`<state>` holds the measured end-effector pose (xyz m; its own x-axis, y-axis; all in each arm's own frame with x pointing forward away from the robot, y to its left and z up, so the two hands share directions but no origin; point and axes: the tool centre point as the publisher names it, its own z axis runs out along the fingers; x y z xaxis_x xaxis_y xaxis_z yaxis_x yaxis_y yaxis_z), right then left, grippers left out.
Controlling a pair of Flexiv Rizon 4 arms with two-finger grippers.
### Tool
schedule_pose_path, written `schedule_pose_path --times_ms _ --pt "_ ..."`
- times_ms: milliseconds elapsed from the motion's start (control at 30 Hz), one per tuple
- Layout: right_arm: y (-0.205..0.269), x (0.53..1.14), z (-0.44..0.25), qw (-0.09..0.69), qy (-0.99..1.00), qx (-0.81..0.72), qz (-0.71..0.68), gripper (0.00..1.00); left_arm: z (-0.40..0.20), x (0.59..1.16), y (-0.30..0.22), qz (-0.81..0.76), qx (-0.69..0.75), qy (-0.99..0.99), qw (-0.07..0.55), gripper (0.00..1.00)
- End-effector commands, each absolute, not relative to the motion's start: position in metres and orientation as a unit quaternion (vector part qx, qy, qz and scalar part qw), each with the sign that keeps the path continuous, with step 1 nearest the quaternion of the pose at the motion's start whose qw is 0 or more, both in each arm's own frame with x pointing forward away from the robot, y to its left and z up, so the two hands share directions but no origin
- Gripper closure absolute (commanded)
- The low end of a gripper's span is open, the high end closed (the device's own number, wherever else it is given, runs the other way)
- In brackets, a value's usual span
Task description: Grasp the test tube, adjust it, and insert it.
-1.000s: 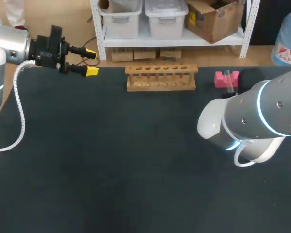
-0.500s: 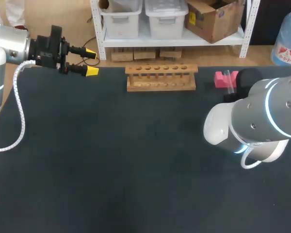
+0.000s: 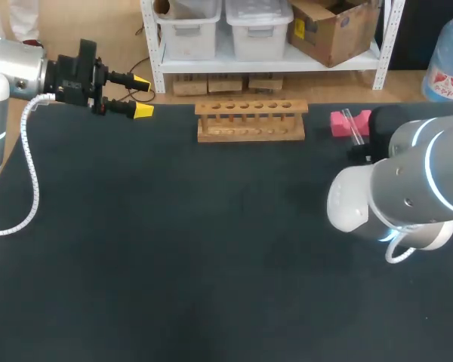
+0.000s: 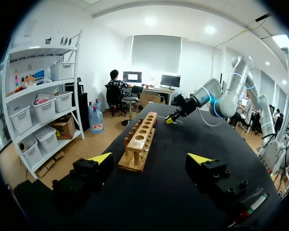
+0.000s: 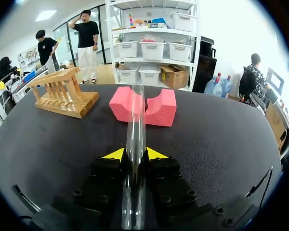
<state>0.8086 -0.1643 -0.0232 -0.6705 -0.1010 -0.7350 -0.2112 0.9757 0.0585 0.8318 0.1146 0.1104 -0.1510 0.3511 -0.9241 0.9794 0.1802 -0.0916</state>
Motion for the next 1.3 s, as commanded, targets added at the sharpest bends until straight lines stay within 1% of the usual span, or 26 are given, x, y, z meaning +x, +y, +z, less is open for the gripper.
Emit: schedule_pose_path --times_ms 33,133,467,733,1033,1300 --pt "-0.167 0.808 -0.023 0.396 0.911 -0.088 0.081 0.86 0.110 0.829 0.115 -0.385 0.509 0.652 0.409 0.00" --pt "-0.168 0.807 -0.022 0.398 0.911 -0.078 0.076 1.00 0.110 0.829 0.115 -0.385 0.509 0.652 0.409 0.00" --pt "-0.168 0.805 -0.014 0.408 0.908 -0.059 0.074 1.00 0.110 0.829 0.115 -0.385 0.509 0.652 0.409 0.00" --pt "-0.160 0.795 0.014 0.442 0.894 -0.007 0.071 1.00 0.110 0.829 0.115 -0.385 0.509 0.652 0.409 0.00" --pt "-0.128 0.781 0.053 0.458 0.888 0.009 0.052 1.00 0.110 0.829 0.115 -0.385 0.509 0.652 0.409 0.00" --pt "-0.088 0.783 0.066 0.464 0.884 0.018 0.059 1.00 0.110 0.829 0.115 -0.385 0.509 0.652 0.409 0.00"
